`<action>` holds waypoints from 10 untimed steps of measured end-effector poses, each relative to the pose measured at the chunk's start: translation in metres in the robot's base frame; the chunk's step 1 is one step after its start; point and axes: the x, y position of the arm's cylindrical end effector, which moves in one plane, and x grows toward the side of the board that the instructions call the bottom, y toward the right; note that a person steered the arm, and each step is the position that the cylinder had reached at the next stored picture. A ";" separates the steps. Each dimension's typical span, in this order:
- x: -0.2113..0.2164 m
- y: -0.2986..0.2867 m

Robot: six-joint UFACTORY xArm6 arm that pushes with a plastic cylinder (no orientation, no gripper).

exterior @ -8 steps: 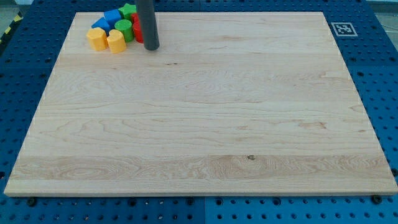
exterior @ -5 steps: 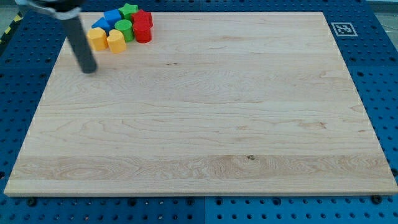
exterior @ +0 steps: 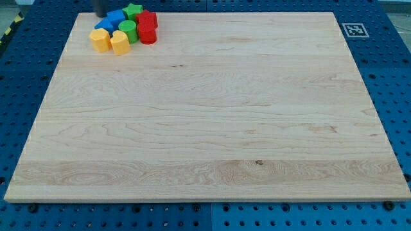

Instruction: Separate the green star and red star from the group of blocks

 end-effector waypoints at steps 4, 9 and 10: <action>0.018 0.095; 0.003 0.111; 0.015 0.131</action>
